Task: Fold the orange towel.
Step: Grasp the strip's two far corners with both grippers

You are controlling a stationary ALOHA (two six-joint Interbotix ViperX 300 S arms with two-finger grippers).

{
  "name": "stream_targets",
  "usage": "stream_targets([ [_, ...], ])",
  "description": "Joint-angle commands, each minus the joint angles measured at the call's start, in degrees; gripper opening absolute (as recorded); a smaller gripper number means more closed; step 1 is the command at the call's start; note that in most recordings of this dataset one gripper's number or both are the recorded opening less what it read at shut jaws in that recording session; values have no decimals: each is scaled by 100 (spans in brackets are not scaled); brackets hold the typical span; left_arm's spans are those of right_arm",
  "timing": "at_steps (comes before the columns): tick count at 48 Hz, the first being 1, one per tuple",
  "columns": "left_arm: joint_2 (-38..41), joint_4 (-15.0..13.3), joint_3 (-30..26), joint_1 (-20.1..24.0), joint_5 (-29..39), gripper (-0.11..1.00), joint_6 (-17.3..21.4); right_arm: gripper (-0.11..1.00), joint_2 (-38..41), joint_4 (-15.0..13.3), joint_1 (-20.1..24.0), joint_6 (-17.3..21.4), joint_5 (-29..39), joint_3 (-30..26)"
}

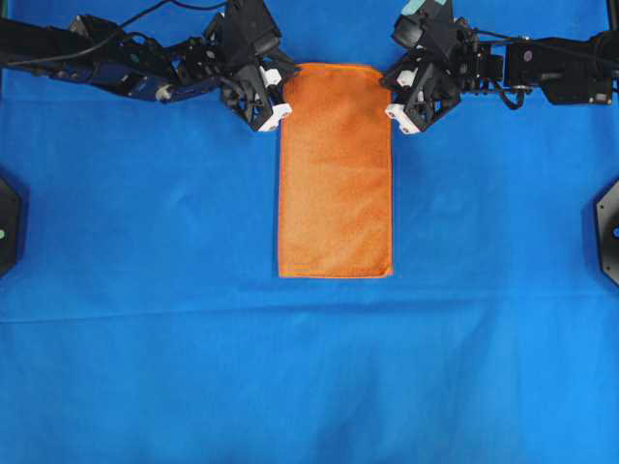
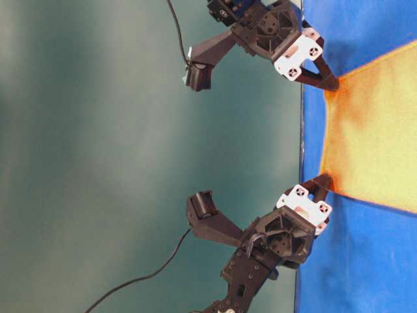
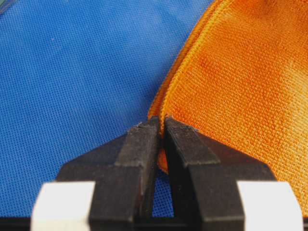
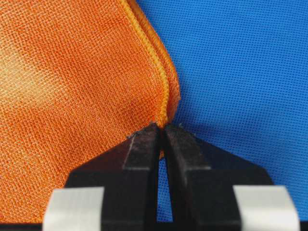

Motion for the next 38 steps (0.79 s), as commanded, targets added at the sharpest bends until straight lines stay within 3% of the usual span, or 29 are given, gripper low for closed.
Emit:
stream_targets([
  [1,-229,9,-62,-9,-26,3,18,3,-193,18,0,18,26,-35],
  [15,-264,0,-272,158,-18,3,413,3,-334,18,-176,9,211,-193],
  [38,-360,9,-466,360,176,3,536,3,-396,18,-369,9,211,-343],
])
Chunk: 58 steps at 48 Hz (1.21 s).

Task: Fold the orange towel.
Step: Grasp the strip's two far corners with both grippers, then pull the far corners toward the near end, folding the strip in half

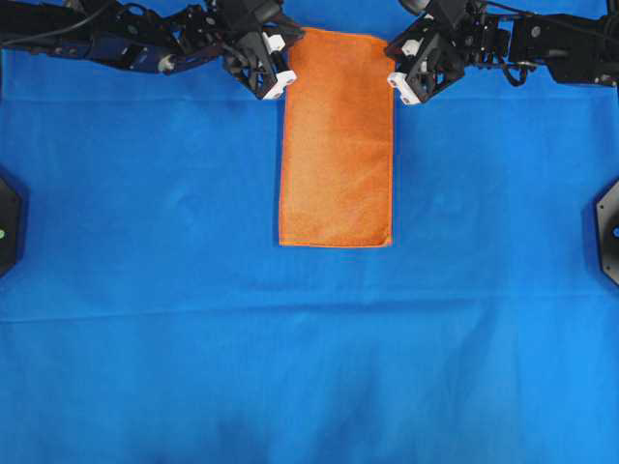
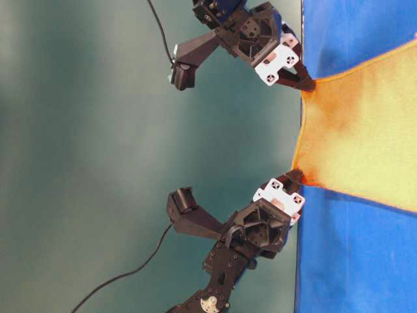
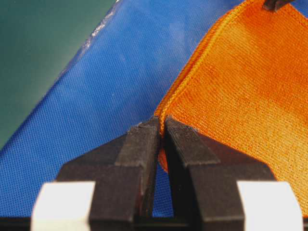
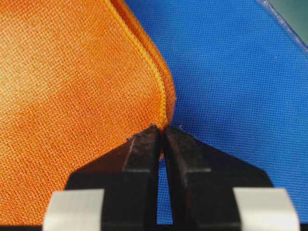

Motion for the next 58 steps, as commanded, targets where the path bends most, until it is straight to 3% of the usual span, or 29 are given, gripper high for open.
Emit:
stream_targets([
  [1,-308,9,-88,-9,53,3,70,3,-264,0,-9,35,-26,-79],
  [15,-1020,9,70,-264,466,3,325,3,-1002,9,211,35,413,53],
  [27,-1573,9,431,-624,756,3,396,3,-1661,9,712,53,650,299],
  [43,-1819,9,905,-1468,932,3,167,3,-1951,114,1600,158,650,782],
  [58,-1696,0,1143,-2355,993,3,62,3,-1907,246,2461,492,650,1187],
])
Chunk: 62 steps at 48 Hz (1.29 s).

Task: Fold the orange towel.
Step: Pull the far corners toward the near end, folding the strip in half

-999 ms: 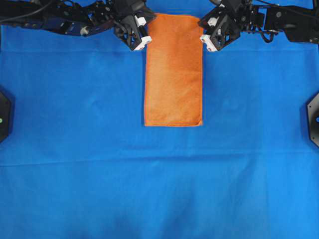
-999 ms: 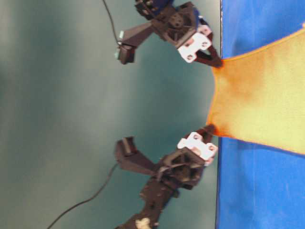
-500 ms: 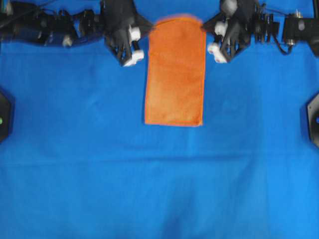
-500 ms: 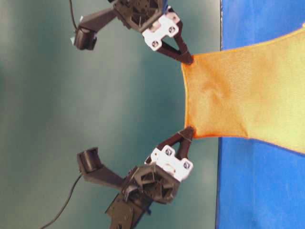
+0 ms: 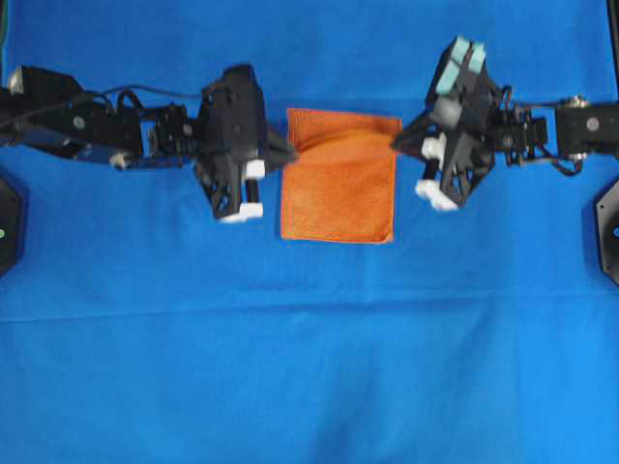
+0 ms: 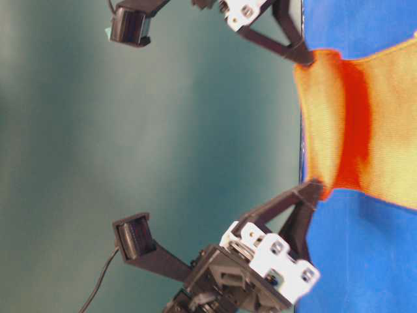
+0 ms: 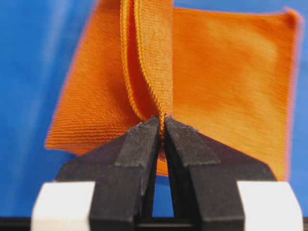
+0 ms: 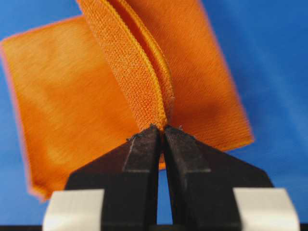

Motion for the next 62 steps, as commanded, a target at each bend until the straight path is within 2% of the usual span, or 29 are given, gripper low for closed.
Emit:
stream_targets([
  [1,-35,0,-18,-220,-26,3,-9,3,-44,70,185,70,-18,18],
  [9,176,0,9,-510,-44,3,-9,3,193,185,483,149,-44,62],
  [15,448,-9,9,-615,-88,3,-44,3,448,281,545,149,-70,44],
  [24,598,0,26,-624,-185,3,-272,3,721,413,563,141,-220,9],
  [38,598,0,9,-615,-220,3,-272,4,747,422,571,149,-475,0],
  [40,598,-9,0,-615,-220,5,-272,4,747,431,571,149,-475,-9],
  [42,598,0,0,-615,-220,13,-272,4,747,431,580,149,-501,-18],
  [45,589,0,-9,-615,-220,27,-264,14,747,431,624,149,-545,-35],
  [51,501,0,0,-615,-167,58,-185,52,721,404,782,97,-589,-88],
  [54,360,0,18,-615,-105,65,-149,65,659,396,826,88,-536,-114],
  [62,-264,0,79,-615,299,59,-97,61,132,369,861,62,-114,-185],
])
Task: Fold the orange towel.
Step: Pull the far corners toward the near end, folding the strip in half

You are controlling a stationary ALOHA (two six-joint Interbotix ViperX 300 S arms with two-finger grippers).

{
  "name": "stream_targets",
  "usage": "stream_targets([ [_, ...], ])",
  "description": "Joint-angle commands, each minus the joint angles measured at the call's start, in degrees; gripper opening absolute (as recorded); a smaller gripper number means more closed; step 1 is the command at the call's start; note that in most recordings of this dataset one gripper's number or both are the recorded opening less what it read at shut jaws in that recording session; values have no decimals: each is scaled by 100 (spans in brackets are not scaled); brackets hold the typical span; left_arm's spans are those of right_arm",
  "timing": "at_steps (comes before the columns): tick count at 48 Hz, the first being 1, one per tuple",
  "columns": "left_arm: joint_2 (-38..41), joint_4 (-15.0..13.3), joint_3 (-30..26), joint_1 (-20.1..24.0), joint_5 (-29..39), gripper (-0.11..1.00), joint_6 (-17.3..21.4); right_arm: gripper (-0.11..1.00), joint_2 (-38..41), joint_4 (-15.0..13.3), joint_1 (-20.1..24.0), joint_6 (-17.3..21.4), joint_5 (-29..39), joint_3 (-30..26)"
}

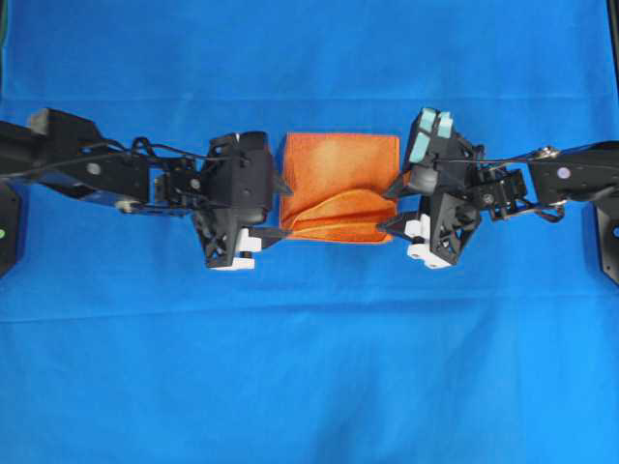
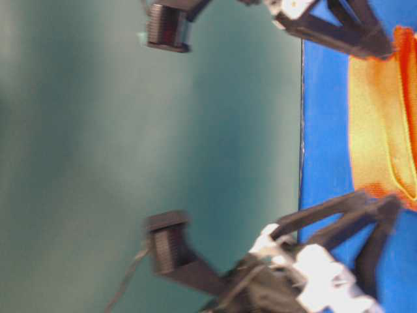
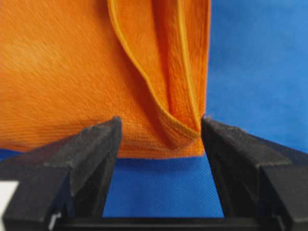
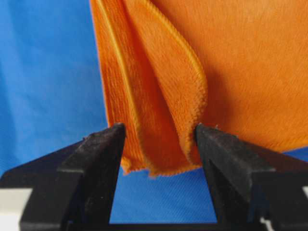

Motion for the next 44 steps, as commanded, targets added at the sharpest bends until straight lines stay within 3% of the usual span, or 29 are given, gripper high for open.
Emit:
stream_targets([
  [1,-536,0,0,-9,202,59,18,61,-483,-26,9,-26,237,-132],
  [10,-1608,0,246,-9,782,59,26,61,-1582,-264,9,-35,1037,-141],
  [19,-2760,0,765,18,861,59,79,61,-2707,-475,9,-35,1538,53],
  [44,-6029,0,2382,114,958,59,105,61,-5142,-668,9,-35,1696,1397],
])
